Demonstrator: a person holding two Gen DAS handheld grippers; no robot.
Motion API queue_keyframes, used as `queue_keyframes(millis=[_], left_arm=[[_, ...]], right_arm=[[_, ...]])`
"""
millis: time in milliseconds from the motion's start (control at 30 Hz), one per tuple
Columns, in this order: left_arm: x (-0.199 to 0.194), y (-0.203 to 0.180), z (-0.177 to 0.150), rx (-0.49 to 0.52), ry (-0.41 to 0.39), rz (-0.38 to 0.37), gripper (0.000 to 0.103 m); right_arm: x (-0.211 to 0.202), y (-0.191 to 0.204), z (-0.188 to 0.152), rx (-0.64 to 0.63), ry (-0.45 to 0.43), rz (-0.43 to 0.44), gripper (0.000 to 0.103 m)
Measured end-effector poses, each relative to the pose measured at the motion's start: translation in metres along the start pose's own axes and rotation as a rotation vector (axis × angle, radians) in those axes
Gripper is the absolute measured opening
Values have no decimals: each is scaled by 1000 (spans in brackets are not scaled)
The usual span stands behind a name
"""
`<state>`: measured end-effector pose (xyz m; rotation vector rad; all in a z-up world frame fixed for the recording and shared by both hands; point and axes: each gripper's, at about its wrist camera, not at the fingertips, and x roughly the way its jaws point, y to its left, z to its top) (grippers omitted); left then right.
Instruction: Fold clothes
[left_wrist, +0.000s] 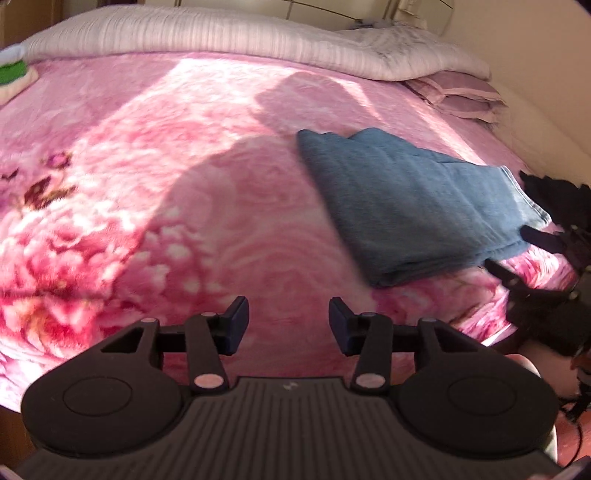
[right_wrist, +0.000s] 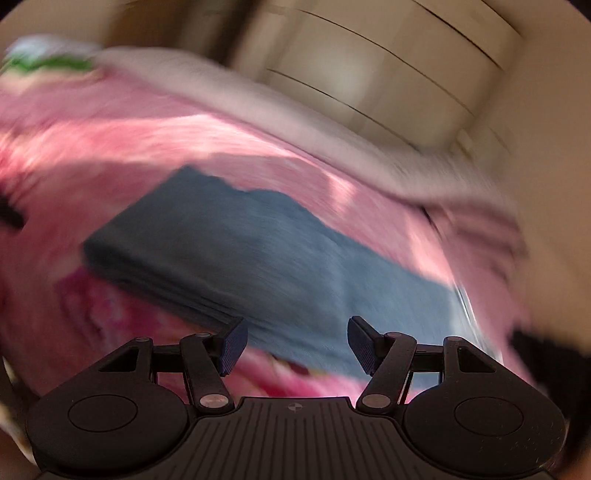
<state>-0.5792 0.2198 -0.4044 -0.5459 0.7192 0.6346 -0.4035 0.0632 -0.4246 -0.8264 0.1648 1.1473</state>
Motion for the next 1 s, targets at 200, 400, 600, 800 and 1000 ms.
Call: queue_keyframes(millis=[200,400,600,800,1000], left_arm=[[4,6,2,-18,1,-43,42],[9,13,5,-51,-5,-76,42],[13,18,6,-73,-12,-84,42],[17,21,13,-76,-21,-79,42],[24,12,36,-36,-49,-84,42]], right_arm=[[23,51,5,-347,-30,30,64],[34,79,-15,-637,-48,16,63],[45,99,-28,-750,-125,-34,40],[54,105,-33,-689,-196,-43,18],[45,18,-27,-61,-231,76,11]])
